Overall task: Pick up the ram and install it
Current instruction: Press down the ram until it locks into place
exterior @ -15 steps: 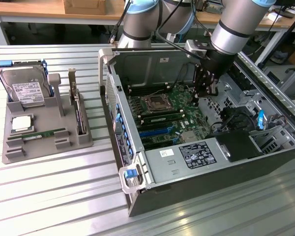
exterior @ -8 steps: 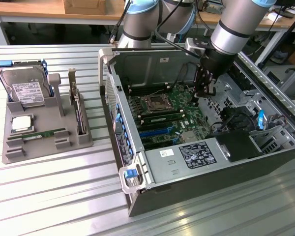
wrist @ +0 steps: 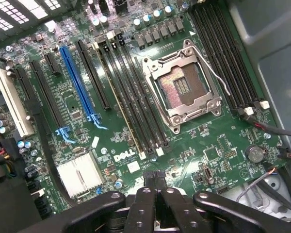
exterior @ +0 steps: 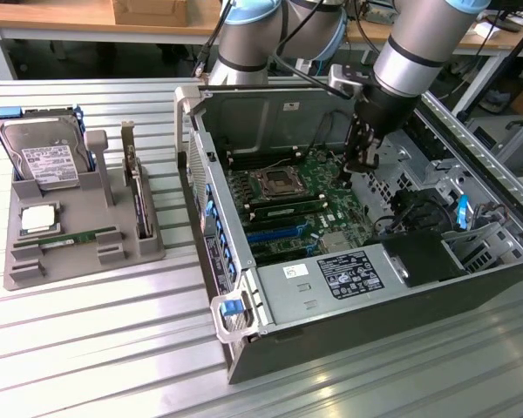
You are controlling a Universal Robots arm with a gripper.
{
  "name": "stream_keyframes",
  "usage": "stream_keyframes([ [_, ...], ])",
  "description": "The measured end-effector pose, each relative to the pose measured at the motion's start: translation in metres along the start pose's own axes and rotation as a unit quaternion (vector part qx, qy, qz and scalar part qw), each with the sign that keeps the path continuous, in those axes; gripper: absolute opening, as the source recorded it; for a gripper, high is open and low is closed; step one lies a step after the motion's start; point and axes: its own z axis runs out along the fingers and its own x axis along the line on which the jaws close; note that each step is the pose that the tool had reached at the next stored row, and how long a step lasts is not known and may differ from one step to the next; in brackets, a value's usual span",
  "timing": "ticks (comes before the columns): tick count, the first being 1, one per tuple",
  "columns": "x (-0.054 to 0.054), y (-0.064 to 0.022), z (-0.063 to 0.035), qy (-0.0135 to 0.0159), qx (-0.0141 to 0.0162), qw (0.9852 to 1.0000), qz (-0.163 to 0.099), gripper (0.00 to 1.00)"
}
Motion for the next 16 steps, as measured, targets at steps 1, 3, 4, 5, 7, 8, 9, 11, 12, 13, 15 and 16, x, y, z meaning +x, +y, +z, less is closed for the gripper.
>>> stream_keyframes([
  [1, 0.0000, 0.0000, 0.0000, -0.0005, 0.0000, 1.0000, 0.009, 0.11],
  [3, 0.0000, 0.0000, 0.0000, -0.0013, -0.0001, 0.9997, 0.023, 0.11],
  [4, 0.0000, 0.0000, 0.0000, -0.0017, -0.0001, 0.9996, 0.029, 0.11],
  [5, 0.0000, 0.0000, 0.0000, -0.0020, -0.0001, 0.9994, 0.033, 0.11],
  [7, 0.0000, 0.0000, 0.0001, -0.0023, -0.0001, 0.9992, 0.039, 0.11],
  [8, 0.0000, 0.0000, 0.0001, -0.0024, -0.0002, 0.9992, 0.040, 0.11],
  [9, 0.0000, 0.0000, 0.0001, -0.0025, -0.0002, 0.9991, 0.042, 0.11],
  [11, 0.0000, 0.0000, 0.0001, -0.0028, -0.0002, 0.9989, 0.048, 0.11],
  [12, 0.0000, 0.0000, 0.0001, -0.0030, -0.0002, 0.9987, 0.052, 0.11],
  [13, 0.0000, 0.0000, 0.0001, -0.0032, -0.0002, 0.9985, 0.055, 0.11],
  [15, 0.0000, 0.0000, 0.0001, -0.0035, -0.0002, 0.9982, 0.060, 0.11],
  [16, 0.0000, 0.0000, 0.0002, -0.0037, -0.0002, 0.9980, 0.063, 0.11],
])
